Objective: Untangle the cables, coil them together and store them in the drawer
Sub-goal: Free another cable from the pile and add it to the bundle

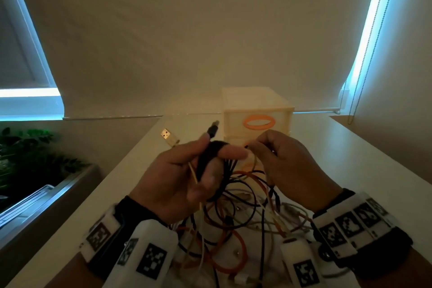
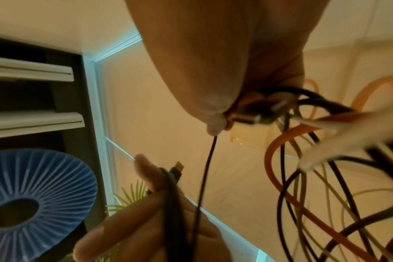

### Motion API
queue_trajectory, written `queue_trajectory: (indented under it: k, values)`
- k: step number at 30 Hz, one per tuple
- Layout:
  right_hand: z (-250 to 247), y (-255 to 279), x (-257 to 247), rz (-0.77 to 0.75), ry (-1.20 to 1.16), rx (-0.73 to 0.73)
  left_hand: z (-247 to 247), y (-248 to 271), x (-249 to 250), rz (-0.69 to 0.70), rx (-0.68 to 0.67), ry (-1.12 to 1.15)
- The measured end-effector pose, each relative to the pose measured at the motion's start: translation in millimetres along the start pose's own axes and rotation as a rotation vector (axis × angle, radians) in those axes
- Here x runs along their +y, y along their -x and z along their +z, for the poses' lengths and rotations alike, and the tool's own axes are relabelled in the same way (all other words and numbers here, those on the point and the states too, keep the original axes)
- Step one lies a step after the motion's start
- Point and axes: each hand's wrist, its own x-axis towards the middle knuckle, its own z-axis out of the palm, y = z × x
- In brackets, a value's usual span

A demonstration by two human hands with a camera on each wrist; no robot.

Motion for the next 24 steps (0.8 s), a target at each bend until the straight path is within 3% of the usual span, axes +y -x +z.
queue_trajectory:
  k: [5,9,14,17,20,24]
  values:
    - [0.0,3.4,-10.8,0.002,-0.230,0.005,9.4,-1.2,-8.4,-0.103,0.201,-0.476]
    - [-6.5,9.5,-22.5,-0.039,-0.319,-0.072,14.6,-9.4,-15.4,-0.017,0.433,-0.584]
    - [4.2,19.9,-28.7,-0.038,-0.347,-0.348,8.6,-16.1,-14.7,0.203,0.664,-0.385]
    - [17.9,20.8,-20.0,-0.047,-0.200,-0.442,5.7,-16.4,-4.9,0.337,0.639,-0.018]
    - [23.5,16.4,-5.2,-0.055,-0.104,-0.402,1.9,-13.3,2.0,0.359,0.569,0.313]
    - [21.5,11.3,1.2,-0.043,-0.089,-0.400,-1.8,-13.8,-5.0,0.281,0.510,0.377]
